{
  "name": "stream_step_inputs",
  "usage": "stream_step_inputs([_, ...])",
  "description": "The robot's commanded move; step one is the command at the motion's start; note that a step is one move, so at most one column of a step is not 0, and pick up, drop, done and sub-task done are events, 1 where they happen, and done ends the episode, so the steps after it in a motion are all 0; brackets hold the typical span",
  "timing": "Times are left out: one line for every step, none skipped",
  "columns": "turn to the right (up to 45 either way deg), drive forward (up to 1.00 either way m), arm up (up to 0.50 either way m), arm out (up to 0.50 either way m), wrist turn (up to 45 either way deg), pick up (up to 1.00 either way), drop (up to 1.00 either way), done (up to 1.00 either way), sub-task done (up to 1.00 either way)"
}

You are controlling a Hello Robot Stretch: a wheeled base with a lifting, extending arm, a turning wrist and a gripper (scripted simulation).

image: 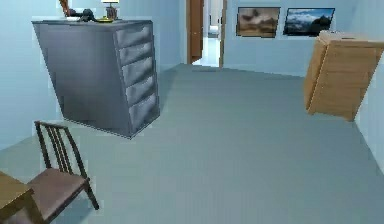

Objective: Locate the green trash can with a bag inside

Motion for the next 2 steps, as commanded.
stream_step_inputs([0.0, 1.00, 0.00, 0.00, 0.0, 0.00, 0.00, 0.00, 0.00])
stream_step_inputs([0.0, 1.00, 0.00, 0.00, 0.0, 0.00, 0.00, 0.00, 0.00])
